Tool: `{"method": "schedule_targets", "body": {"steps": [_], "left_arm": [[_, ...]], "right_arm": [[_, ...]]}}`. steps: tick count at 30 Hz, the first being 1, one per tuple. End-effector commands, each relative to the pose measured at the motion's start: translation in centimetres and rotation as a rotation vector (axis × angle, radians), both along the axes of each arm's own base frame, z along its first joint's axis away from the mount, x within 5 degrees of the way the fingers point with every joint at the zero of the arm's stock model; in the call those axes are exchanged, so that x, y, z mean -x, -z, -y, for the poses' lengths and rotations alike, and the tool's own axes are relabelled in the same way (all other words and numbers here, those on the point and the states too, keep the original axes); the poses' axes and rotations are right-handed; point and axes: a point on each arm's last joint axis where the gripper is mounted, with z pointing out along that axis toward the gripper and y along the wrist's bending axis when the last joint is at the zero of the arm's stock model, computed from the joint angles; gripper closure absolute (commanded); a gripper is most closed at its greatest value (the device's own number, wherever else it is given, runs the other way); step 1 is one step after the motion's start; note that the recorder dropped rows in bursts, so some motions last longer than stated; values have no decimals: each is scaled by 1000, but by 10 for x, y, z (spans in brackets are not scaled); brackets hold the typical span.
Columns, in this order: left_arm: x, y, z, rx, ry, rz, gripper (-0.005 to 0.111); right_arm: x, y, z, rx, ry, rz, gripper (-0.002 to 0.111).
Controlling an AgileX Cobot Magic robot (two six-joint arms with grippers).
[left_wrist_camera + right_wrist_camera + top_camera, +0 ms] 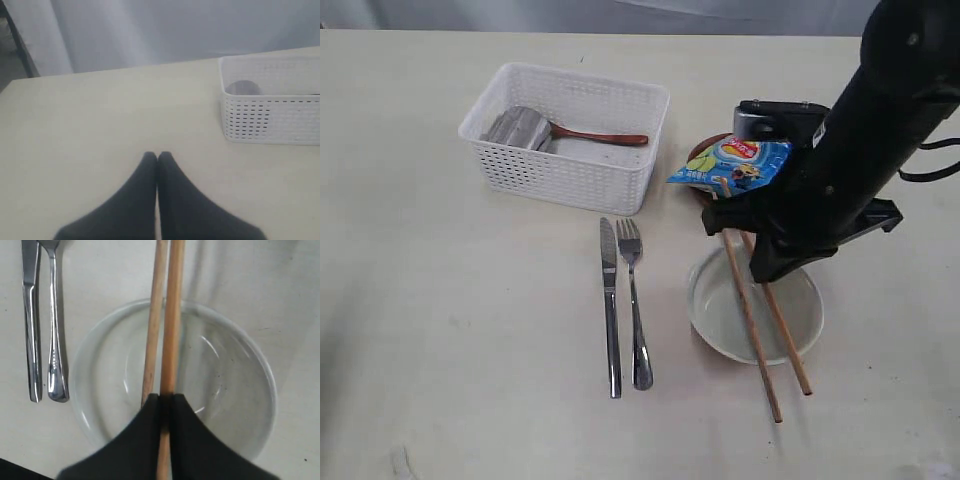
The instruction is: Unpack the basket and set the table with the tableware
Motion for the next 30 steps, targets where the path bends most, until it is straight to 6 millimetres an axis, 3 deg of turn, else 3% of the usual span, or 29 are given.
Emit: {"method": "schedule_targets", "body": {"steps": [1, 14, 30], "left_arm": [[0, 0, 0, -4, 8, 8, 107], [0, 0, 0, -4, 8, 8, 107], [0, 0, 0, -4, 8, 8, 107]], "right_arm": [[0, 6, 0, 2, 21, 6, 109], [6, 18, 2, -7, 74, -8, 109], [-1, 13, -1, 1, -14, 89, 109]]}}
